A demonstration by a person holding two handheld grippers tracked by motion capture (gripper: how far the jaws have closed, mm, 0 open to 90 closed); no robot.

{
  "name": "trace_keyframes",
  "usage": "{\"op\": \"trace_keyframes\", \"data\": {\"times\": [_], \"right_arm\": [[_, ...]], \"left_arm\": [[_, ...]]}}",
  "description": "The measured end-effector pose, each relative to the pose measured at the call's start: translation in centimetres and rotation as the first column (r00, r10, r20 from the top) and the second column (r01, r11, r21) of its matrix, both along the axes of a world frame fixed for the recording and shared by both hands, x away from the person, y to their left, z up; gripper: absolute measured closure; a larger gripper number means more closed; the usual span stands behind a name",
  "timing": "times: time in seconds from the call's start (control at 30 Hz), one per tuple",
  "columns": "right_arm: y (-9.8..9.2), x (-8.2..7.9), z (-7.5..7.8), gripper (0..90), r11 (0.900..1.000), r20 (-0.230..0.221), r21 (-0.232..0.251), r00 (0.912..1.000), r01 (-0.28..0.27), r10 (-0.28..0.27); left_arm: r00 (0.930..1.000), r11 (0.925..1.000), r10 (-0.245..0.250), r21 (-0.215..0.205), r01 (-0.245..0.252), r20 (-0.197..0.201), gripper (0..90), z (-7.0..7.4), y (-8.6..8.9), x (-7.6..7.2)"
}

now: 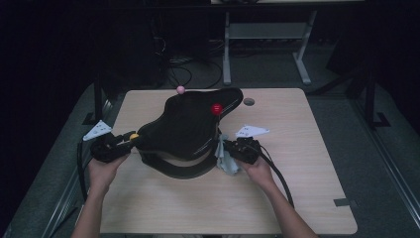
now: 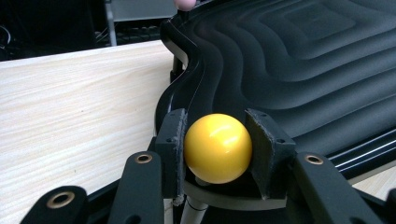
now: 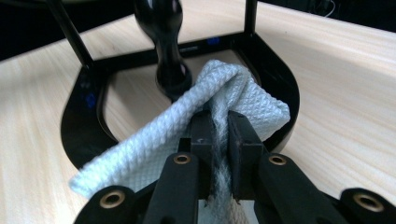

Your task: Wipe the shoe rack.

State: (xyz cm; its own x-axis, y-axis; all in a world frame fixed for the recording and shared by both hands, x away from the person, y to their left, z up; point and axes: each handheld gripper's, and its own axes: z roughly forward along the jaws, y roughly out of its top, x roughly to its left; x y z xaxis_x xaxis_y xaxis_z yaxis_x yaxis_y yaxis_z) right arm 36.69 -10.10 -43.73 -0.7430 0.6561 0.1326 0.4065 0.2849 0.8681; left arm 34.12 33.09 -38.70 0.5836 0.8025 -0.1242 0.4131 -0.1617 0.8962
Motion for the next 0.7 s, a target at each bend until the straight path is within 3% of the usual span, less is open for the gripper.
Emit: {"op": "trace_keyframes", "data": {"times": [0.13, 0.2, 0.3, 0.37, 0.47, 0.53, 0.7], "right_arm": [[-0.4, -0.1, 2.1, 81.9, 0.999, 0.056, 0.043, 0.9984, 0.005, -0.007], [-0.3, -0.2, 2.6, 81.9, 0.999, 0.072, 0.042, 0.9973, 0.005, -0.008], [-0.2, -0.2, 1.3, 81.9, 1.0, 0.042, 0.029, 0.999, 0.01, -0.011], [0.0, -0.1, -0.6, 82.0, 1.0, -0.006, 0.003, 1.0, 0.008, -0.008], [0.0, 0.1, -1.9, 81.9, 1.0, -0.052, -0.013, 0.9986, 0.006, -0.007], [0.2, 0.2, -1.9, 81.9, 1.0, -0.048, -0.025, 0.9988, 0.004, -0.006], [-0.4, 0.1, 0.3, 81.9, 0.999, 0.011, 0.05, 0.9998, 0.015, -0.016]], "left_arm": [[1.0, 1.0, 0.0, -0.002, 0.0, 0.001, 60.0, 0.0, 0.0, 0.0], [1.0, 1.0, -0.001, -0.003, 0.001, 0.0, 60.0, 0.0, 0.0, 0.0], [1.0, 1.0, 0.002, -0.003, -0.002, 0.001, 60.0, 0.0, 0.0, 0.0], [1.0, 1.0, 0.002, -0.003, -0.002, 0.0, 60.0, 0.0, 0.0, 0.0], [1.0, 1.0, 0.001, -0.004, -0.001, 0.0, 60.0, 0.0, 0.0, 0.0], [1.0, 1.0, 0.0, -0.004, 0.0, 0.0, 60.0, 0.0, 0.0, 0.1], [1.0, 1.0, -0.001, -0.003, 0.001, 0.0, 59.9, 0.0, 0.0, 0.1]]}}
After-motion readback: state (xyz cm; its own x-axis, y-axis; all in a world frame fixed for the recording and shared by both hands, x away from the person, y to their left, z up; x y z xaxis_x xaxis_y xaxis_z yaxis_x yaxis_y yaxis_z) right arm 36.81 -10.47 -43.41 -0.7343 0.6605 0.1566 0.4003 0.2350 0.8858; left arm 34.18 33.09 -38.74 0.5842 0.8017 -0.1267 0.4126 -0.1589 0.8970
